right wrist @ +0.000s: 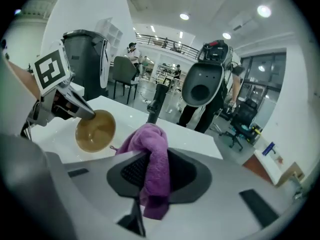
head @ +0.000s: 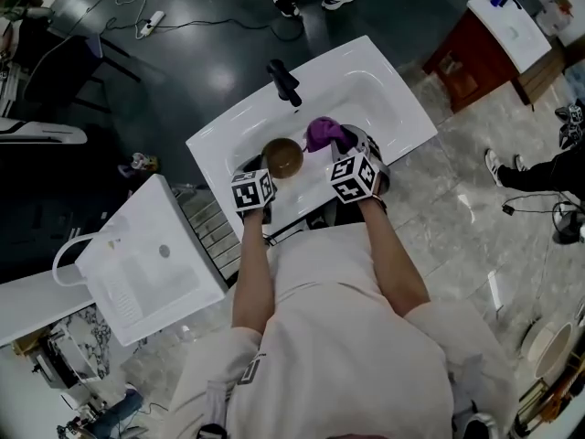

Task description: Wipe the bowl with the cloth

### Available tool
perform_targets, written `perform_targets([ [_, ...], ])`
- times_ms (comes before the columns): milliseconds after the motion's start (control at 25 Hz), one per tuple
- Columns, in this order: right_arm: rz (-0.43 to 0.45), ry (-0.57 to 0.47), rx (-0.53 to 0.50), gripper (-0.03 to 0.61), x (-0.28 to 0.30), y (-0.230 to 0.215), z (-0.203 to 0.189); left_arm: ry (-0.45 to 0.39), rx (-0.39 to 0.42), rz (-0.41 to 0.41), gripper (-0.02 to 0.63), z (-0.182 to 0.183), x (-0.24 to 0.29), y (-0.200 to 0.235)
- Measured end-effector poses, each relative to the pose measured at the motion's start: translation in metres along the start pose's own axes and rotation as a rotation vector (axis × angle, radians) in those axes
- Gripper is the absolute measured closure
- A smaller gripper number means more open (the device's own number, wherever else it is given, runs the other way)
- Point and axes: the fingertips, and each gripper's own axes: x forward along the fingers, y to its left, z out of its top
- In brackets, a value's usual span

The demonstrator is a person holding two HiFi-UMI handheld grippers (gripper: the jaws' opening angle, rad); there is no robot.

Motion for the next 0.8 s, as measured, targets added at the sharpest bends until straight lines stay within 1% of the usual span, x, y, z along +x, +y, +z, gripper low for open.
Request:
perform_targets([
  [120,0.056,0.028,0.094,0.486,0.005,0.01,-0.015,-0.001,-0.033,-0.007,0.597,-0.004,0.0,0.001],
  [280,0.118,0.054,0.149,0.486,0.012,0.025,-0.026,0.001,-0.042,-0.025,0.597,-0.01,0.001,-0.001],
  [480,0.147,0.06,0.189,0.486,0.018,0.029,-0.029,-0.003,-0.107,-0.048,0.596,-0.012,0.004,0.0],
  [680,0.176,0.05,0.242,0.486,0.023,0.036,-0.031,0.018,-0.13,-0.059,0.595,-0.021,0.006,0.001],
  [800,0.192,0.047,0.245,0.486,0.025,0.041,-0.033,0.026,-0.129,-0.067,0.595,-0.024,0.007,0.0],
])
